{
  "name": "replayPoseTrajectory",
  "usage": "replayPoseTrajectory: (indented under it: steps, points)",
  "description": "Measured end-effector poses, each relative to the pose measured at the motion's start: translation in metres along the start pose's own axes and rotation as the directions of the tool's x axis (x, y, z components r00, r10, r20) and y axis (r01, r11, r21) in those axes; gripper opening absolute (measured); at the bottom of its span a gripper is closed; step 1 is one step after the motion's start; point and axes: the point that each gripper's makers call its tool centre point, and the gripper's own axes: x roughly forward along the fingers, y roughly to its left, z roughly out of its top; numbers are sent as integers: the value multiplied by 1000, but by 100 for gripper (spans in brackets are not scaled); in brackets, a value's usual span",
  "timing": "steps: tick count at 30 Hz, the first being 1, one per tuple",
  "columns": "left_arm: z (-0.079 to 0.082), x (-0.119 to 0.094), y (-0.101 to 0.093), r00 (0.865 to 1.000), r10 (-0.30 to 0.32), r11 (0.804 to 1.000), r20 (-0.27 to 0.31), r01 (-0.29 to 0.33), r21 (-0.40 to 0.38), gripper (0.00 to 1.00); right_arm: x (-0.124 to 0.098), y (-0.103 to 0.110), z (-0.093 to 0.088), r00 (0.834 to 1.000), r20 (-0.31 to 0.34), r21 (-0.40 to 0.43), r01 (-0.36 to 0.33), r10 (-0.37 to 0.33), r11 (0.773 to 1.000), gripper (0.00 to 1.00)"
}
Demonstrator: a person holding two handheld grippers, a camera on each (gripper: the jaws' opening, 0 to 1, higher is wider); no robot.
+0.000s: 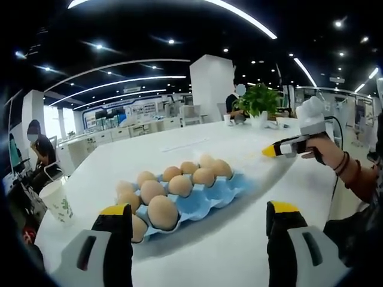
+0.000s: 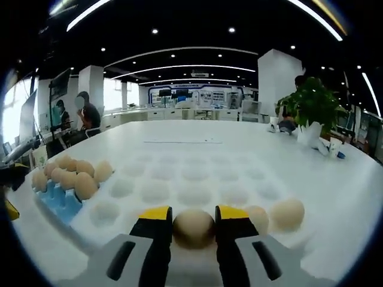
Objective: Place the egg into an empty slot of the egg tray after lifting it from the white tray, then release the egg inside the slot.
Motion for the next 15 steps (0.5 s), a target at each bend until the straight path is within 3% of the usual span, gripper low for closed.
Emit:
replayPoseTrajectory:
  steps: [5, 8, 15]
  points:
    - [2, -5, 2, 1000, 8, 1000, 10, -7, -11, 95, -2, 1, 3, 999, 32, -8, 3, -3, 1000, 29]
    - [2, -6, 4, 1000, 15, 1000, 7, -15, -9, 95, -9, 4, 20, 994, 110, -49, 12, -6, 999, 29]
    - [4, -6, 3, 1000, 15, 1000, 9, -15, -8, 95, -15, 6, 37, 985, 173, -45, 15, -7, 999, 29]
